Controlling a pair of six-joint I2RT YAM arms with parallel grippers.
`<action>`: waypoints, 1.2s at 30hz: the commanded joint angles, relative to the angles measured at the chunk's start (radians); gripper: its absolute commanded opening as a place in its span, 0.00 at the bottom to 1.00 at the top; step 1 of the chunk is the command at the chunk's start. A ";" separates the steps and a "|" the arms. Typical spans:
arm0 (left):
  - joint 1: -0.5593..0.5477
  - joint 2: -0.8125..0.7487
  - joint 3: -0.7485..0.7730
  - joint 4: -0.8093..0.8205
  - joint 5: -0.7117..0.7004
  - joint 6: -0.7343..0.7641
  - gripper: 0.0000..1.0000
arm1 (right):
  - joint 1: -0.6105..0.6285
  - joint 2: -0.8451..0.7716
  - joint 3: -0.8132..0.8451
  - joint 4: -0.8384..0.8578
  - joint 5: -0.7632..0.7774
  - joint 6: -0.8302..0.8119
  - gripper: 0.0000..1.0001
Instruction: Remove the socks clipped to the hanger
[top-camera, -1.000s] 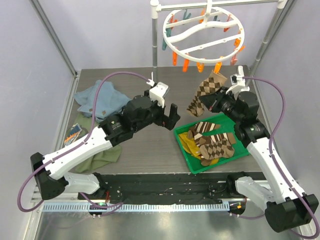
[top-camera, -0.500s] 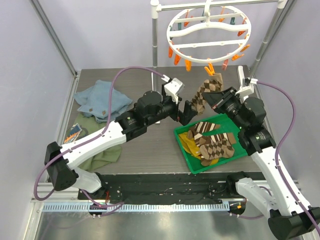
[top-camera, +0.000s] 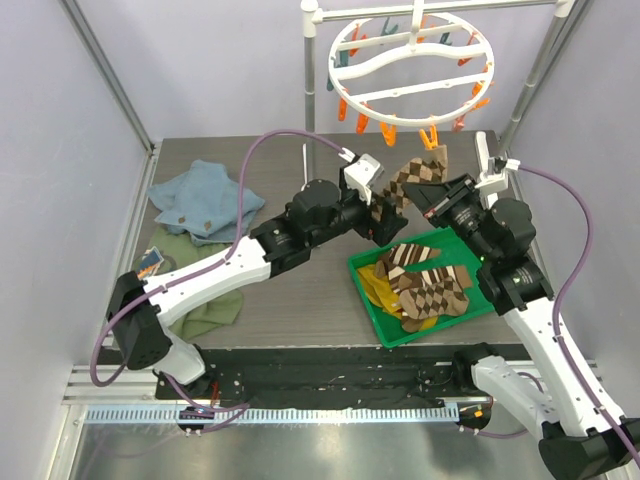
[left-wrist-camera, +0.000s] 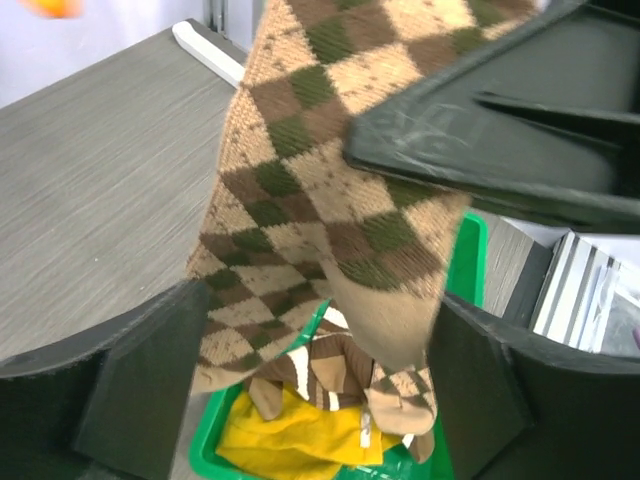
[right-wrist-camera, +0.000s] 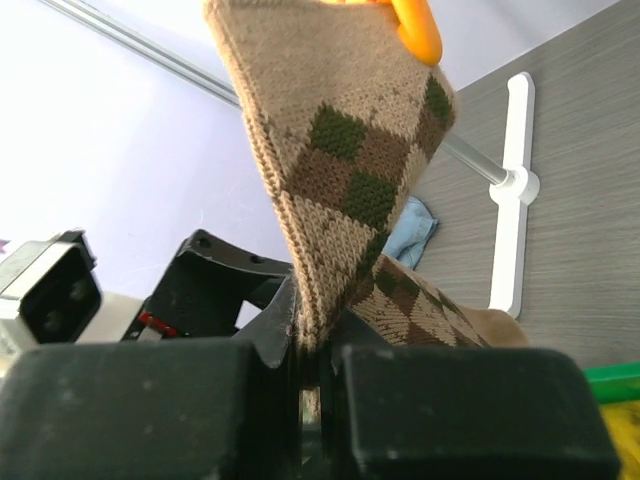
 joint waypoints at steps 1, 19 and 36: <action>-0.005 0.036 0.077 0.059 -0.037 -0.044 0.82 | 0.008 -0.027 0.002 0.062 0.008 0.025 0.01; 0.020 -0.107 -0.030 -0.062 0.064 -0.182 0.00 | 0.009 0.039 0.367 -0.329 0.343 -0.397 0.73; 0.139 -0.167 -0.050 -0.113 0.352 -0.314 0.00 | -0.011 0.315 0.623 -0.272 -0.059 -0.691 0.82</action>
